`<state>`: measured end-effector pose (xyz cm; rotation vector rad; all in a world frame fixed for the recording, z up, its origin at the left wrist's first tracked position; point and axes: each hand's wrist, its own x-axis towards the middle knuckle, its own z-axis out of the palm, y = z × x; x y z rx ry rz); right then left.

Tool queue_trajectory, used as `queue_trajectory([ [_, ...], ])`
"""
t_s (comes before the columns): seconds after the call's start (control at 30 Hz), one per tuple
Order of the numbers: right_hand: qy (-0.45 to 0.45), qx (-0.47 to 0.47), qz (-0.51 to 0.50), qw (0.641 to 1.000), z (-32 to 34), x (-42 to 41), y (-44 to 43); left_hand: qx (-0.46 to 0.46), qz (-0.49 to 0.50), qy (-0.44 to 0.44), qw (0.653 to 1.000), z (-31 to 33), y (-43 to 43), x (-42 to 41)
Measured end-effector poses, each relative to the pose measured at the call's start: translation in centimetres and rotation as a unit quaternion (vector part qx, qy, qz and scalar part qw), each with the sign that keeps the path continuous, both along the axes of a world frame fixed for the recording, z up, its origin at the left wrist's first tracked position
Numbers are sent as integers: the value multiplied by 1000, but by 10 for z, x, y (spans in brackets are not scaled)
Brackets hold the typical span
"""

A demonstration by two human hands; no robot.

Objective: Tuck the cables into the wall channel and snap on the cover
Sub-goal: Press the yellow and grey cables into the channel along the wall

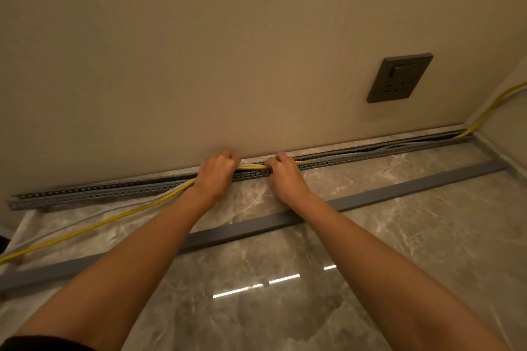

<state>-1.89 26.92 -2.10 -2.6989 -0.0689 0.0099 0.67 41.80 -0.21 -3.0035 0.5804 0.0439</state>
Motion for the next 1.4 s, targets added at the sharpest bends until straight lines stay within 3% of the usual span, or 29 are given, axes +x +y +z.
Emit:
queue_trajectory([
  [0.3, 29, -30, 23, 999, 5, -8, -3, 1, -9, 3, 1000, -7, -5, 6],
  [0.5, 43, -30, 41, 998, 7, -7, -12, -46, 20, -7, 999, -2, -23, 3],
  [0.77, 58, -21, 35, 997, 8, 0, -13, 30, 15, 18, 999, -2, -35, 2],
  [1.1, 69, -21, 47, 996, 12, 2, -19, 39, 41, 35, 998, -4, -47, -10],
  [1.27, 22, -113, 19, 993, 6, -2, -51, 45, 14, 14, 999, -6, -56, -16],
  [1.4, 9, -131, 2, 991, 1, -2, -54, 55, 18, 7, 998, -7, -67, -17],
])
